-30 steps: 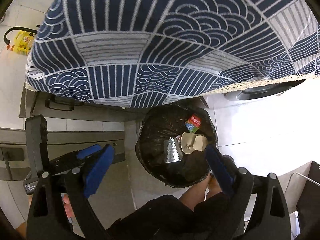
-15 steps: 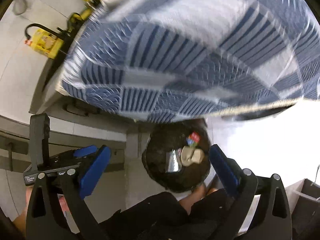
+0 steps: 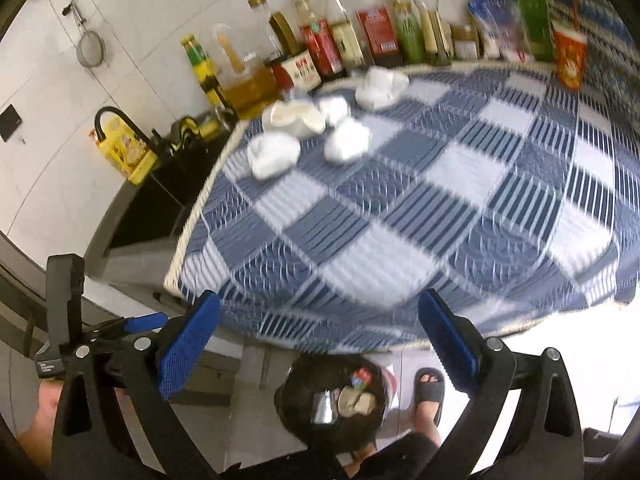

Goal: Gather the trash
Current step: 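Raise both tools from the bin back over the table, then grasp the grey knitted cloth with the left tool while the right tool grasps the clear plastic bag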

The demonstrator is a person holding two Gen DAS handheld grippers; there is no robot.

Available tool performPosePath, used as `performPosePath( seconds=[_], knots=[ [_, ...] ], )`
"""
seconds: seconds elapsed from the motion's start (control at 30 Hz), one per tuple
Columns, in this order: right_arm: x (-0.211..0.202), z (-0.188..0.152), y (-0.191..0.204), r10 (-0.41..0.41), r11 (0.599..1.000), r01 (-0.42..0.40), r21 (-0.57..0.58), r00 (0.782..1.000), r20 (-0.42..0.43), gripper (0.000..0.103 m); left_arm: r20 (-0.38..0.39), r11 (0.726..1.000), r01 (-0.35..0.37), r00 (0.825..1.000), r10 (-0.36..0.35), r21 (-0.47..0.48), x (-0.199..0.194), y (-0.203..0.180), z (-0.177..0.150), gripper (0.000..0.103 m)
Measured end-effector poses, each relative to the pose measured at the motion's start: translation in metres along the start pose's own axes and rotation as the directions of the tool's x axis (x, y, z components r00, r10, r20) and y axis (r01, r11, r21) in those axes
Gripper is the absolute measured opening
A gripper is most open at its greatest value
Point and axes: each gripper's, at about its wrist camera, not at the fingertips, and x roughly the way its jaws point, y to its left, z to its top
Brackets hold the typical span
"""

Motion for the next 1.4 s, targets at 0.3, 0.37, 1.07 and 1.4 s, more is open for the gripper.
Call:
performPosePath(
  seconds=[0.3,0.37,1.07,1.4],
  knots=[
    [0.027,0.053,-0.025,0.075,0.996,-0.076,-0.053,0.997,-0.028,0.098,0.068,0.999,-0.051,0.996,0.05,0.018,0.0,-0.033,0.067,0.096],
    [0.036,0.065,-0.032,0.093,0.993,-0.096,-0.063,0.995,-0.043,0.098,0.064,0.998,-0.061,0.996,0.06,0.009,0.006,-0.035,0.078,0.096],
    [0.14,0.146,-0.061,0.239,0.928,-0.28,-0.245,0.953,-0.186,0.085,0.005,0.96,-0.236,0.971,0.24,-0.148,0.069,-0.051,0.188,0.096],
    [0.165,0.159,-0.066,0.295,0.897,-0.353,-0.266,0.926,-0.237,0.085,-0.048,0.931,-0.285,0.958,0.282,-0.228,0.098,-0.044,0.203,0.096]
  ],
)
